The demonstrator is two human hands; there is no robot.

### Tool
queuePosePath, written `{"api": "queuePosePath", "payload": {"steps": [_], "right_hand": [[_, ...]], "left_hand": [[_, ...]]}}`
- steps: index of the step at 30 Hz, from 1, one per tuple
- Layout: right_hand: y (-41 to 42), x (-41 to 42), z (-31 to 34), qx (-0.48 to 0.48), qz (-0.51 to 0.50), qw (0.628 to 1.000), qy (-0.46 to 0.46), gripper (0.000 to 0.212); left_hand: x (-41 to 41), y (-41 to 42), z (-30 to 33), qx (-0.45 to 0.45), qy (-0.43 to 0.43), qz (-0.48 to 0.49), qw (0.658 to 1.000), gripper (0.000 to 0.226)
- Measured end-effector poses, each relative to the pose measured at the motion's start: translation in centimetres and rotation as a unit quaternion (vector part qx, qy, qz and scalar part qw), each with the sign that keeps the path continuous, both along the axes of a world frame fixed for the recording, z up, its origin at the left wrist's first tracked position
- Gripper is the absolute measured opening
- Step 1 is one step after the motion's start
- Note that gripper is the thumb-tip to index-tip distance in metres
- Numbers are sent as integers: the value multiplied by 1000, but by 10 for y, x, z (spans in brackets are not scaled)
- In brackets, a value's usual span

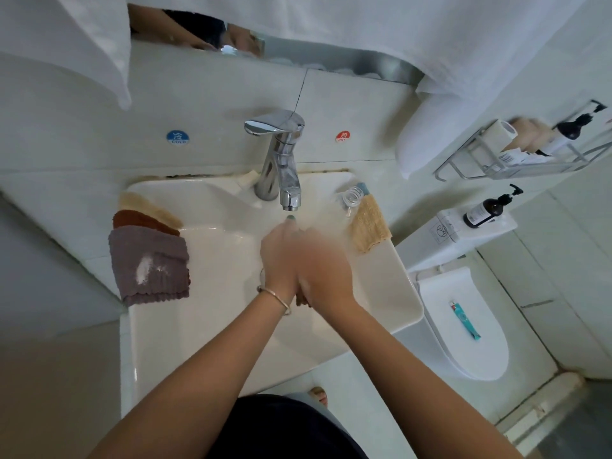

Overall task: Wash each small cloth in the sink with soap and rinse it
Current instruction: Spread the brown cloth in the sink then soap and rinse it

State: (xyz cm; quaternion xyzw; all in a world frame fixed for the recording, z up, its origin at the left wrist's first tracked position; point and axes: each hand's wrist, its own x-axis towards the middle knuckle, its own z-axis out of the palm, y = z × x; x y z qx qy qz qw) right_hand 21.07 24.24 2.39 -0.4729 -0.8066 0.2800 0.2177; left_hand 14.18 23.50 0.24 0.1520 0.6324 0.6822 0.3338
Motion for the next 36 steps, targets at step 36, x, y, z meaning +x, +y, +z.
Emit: {"api": "queuePosePath", "payload": {"steps": [36], "right_hand": [[-8, 6, 1, -4, -86, 988, 127, 35]], "left_hand": [[21, -17, 8, 77, 68, 1, 995, 34]]}}
